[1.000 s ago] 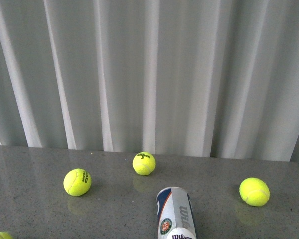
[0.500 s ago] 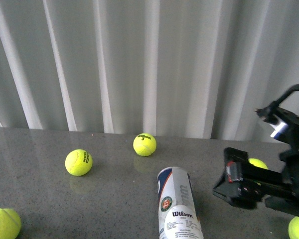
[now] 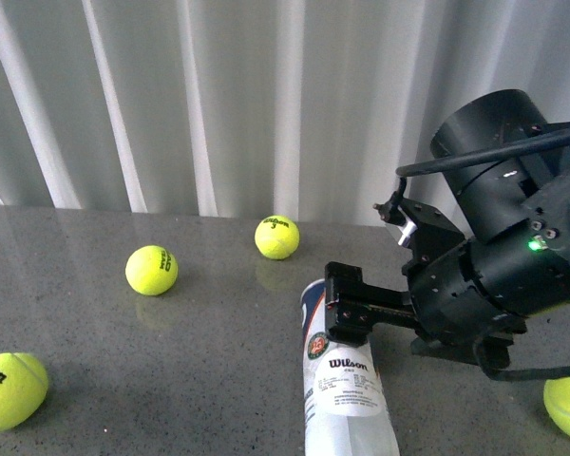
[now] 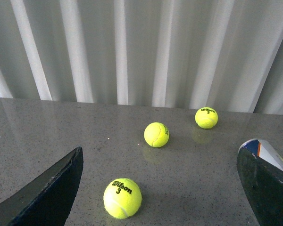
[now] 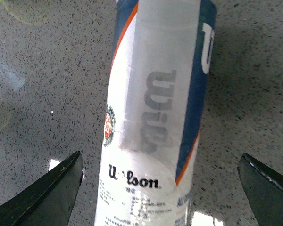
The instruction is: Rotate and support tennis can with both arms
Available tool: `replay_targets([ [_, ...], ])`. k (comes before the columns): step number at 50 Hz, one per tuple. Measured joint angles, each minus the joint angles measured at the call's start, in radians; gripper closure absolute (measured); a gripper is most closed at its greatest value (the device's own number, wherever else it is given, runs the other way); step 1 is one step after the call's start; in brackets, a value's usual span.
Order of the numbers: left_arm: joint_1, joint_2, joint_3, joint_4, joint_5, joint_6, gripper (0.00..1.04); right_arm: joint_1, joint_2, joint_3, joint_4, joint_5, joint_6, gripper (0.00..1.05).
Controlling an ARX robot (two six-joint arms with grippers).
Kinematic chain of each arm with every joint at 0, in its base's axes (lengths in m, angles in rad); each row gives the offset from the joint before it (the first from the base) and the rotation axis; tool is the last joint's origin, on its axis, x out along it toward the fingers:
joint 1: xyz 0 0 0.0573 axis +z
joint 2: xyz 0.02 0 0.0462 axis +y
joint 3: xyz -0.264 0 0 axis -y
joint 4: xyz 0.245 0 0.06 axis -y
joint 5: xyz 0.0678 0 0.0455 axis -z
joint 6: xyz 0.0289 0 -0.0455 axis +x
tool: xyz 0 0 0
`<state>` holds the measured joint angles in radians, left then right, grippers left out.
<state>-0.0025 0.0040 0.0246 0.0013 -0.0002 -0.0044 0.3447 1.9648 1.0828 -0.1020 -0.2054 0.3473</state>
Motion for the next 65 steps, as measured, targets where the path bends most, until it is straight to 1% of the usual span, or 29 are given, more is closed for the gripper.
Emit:
replay_targets([
  [8, 0.0, 0.0, 0.0, 0.0, 0.0, 0.0, 0.07, 0.015, 0.088, 0.074, 0.009, -0.026, 0.022, 0.07],
  [24, 0.0, 0.0, 0.0, 0.0, 0.0, 0.0, 0.07, 0.032, 0.241, 0.166, 0.019, -0.012, 0.04, 0.07],
  [27, 0.0, 0.0, 0.0, 0.0, 0.0, 0.0, 0.07, 0.033, 0.248, 0.166, 0.025, -0.005, 0.025, 0.12],
  [31, 0.0, 0.0, 0.0, 0.0, 0.0, 0.0, 0.07, 0.03, 0.247, 0.166, 0.029, -0.012, -0.024, 0.24],
  [34, 0.0, 0.0, 0.0, 0.0, 0.0, 0.0, 0.07, 0.024, 0.238, 0.163, 0.031, -0.021, -0.097, 0.34],
  [38, 0.0, 0.0, 0.0, 0.0, 0.0, 0.0, 0.07, 0.017, 0.222, 0.151, 0.028, -0.021, -0.173, 0.42],
  [39, 0.0, 0.0, 0.0, 0.0, 0.0, 0.0, 0.07, 0.013, 0.212, 0.146, 0.024, -0.022, -0.226, 0.45],
  [42, 0.0, 0.0, 0.0, 0.0, 0.0, 0.0, 0.07, 0.005, 0.198, 0.138, 0.016, -0.03, -0.294, 0.5],
  [43, 0.0, 0.0, 0.0, 0.0, 0.0, 0.0, 0.07, 0.0, 0.188, 0.134, 0.007, -0.034, -0.344, 0.53],
  [44, 0.0, 0.0, 0.0, 0.0, 0.0, 0.0, 0.07, 0.0, 0.185, 0.133, 0.005, -0.034, -0.356, 0.54],
  [49, 0.0, 0.0, 0.0, 0.0, 0.0, 0.0, 0.07, -0.01, 0.146, 0.116, 0.004, -0.024, -0.546, 0.63],
  [50, 0.0, 0.0, 0.0, 0.0, 0.0, 0.0, 0.07, -0.011, 0.141, 0.114, 0.003, -0.026, -0.56, 0.64],
  [51, 0.0, 0.0, 0.0, 0.0, 0.0, 0.0, 0.07, -0.013, 0.129, 0.111, 0.0, -0.029, -0.642, 0.66],
  [52, 0.0, 0.0, 0.0, 0.0, 0.0, 0.0, 0.07, -0.014, 0.126, 0.11, -0.001, -0.029, -0.642, 0.67],
  [53, 0.0, 0.0, 0.0, 0.0, 0.0, 0.0, 0.07, -0.015, 0.116, 0.105, -0.001, -0.034, -0.718, 0.69],
  [54, 0.0, 0.0, 0.0, 0.0, 0.0, 0.0, 0.07, -0.016, 0.112, 0.104, -0.001, -0.035, -0.733, 0.69],
  [57, 0.0, 0.0, 0.0, 0.0, 0.0, 0.0, 0.07, -0.016, 0.096, 0.103, -0.01, -0.037, -0.901, 0.74],
  [58, 0.0, 0.0, 0.0, 0.0, 0.0, 0.0, 0.07, -0.016, 0.093, 0.101, -0.008, -0.037, -0.917, 0.74],
  [59, 0.0, 0.0, 0.0, 0.0, 0.0, 0.0, 0.07, -0.015, 0.09, 0.099, -0.004, -0.037, -0.998, 0.76],
  [60, 0.0, 0.0, 0.0, 0.0, 0.0, 0.0, 0.07, -0.014, 0.089, 0.099, -0.004, -0.037, -1.014, 0.77],
  [61, 0.0, 0.0, 0.0, 0.0, 0.0, 0.0, 0.07, -0.014, 0.088, 0.1, -0.005, -0.037, -1.061, 0.78],
  [62, 0.0, 0.0, 0.0, 0.0, 0.0, 0.0, 0.07, -0.01, 0.087, 0.1, -0.005, -0.036, -1.139, 0.8],
  [63, 0.0, 0.0, 0.0, 0.0, 0.0, 0.0, 0.07, -0.009, 0.087, 0.1, -0.005, -0.036, -1.139, 0.8],
  [64, 0.0, 0.0, 0.0, 0.0, 0.0, 0.0, 0.07, -0.005, 0.087, 0.1, -0.005, -0.033, -1.218, 0.82],
  [65, 0.0, 0.0, 0.0, 0.0, 0.0, 0.0, 0.07, -0.003, 0.087, 0.1, -0.005, -0.031, -1.247, 0.82],
])
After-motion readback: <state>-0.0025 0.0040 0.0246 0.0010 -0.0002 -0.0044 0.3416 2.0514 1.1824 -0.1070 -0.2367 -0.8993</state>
